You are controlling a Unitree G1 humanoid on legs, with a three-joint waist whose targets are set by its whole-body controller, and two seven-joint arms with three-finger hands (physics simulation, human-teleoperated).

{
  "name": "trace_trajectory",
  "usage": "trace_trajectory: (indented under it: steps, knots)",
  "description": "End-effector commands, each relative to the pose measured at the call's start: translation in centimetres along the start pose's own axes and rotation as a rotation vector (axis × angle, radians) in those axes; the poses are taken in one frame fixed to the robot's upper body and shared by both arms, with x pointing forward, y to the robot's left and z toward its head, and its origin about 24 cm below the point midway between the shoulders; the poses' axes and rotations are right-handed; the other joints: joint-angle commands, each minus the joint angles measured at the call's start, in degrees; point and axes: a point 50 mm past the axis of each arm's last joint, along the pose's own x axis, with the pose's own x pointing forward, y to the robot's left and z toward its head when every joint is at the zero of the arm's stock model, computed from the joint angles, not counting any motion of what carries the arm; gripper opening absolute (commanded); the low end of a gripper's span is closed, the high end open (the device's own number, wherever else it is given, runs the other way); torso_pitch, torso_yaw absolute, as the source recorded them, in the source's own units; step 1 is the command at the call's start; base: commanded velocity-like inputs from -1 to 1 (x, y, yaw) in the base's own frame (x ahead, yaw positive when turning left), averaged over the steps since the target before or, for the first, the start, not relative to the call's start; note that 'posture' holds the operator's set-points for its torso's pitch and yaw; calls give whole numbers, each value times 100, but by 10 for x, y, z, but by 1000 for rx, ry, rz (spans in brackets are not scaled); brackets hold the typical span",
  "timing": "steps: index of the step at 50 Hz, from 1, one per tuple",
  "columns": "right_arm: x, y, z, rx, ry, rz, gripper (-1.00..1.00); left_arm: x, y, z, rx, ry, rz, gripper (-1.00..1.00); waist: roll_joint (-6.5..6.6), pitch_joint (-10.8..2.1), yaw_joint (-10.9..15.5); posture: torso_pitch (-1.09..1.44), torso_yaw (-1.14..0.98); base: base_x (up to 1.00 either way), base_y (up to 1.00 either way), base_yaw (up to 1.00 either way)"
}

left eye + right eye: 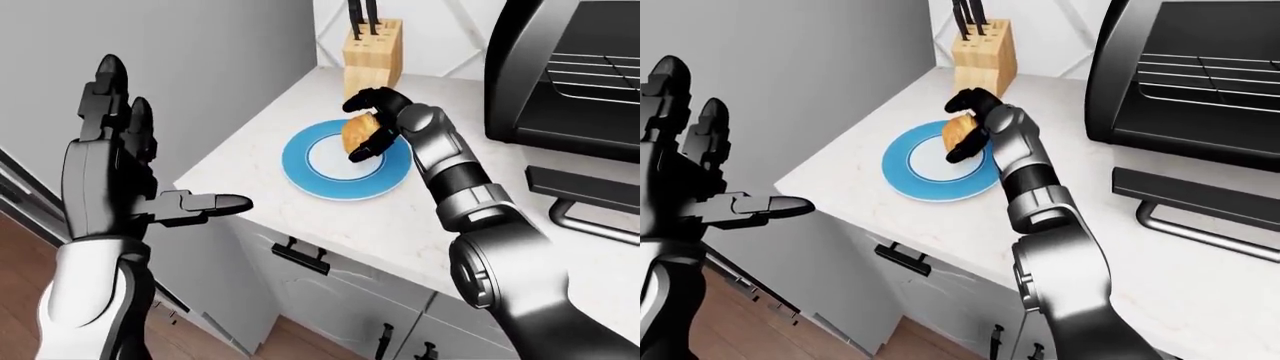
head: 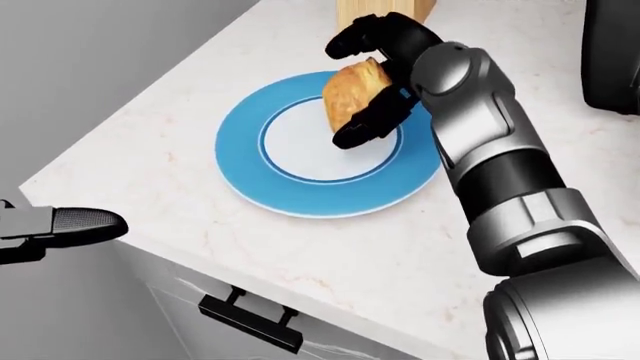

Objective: Place the bread on the rack of the toaster oven.

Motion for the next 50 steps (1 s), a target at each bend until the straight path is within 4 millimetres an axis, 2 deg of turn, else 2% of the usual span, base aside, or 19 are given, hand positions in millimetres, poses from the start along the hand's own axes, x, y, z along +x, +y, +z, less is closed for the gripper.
trace_trajectory:
  steps: [1,28,32,44,50]
  knots:
    - [-6,-17,25,-28,-87,-61,33,-1,2,11,8,-70,10,100,-2,-142,4,0,46,0,0,0]
    - [-6,-12,25,-91,-102,-52,7,-3,4,11,10,-69,19,100,-8,-156,-2,0,46,0,0,0]
    - [-6,-13,27,-99,-106,-49,-18,-3,4,10,10,-68,19,100,-13,-156,0,0,46,0,0,0]
    - [-11,-20,41,-102,-159,-78,-58,-2,5,12,12,-69,21,100,-24,-141,-2,0,46,0,0,0]
    - [-15,-26,48,-90,-194,-97,-70,-1,4,13,6,-71,20,100,-25,-122,3,0,46,0,0,0]
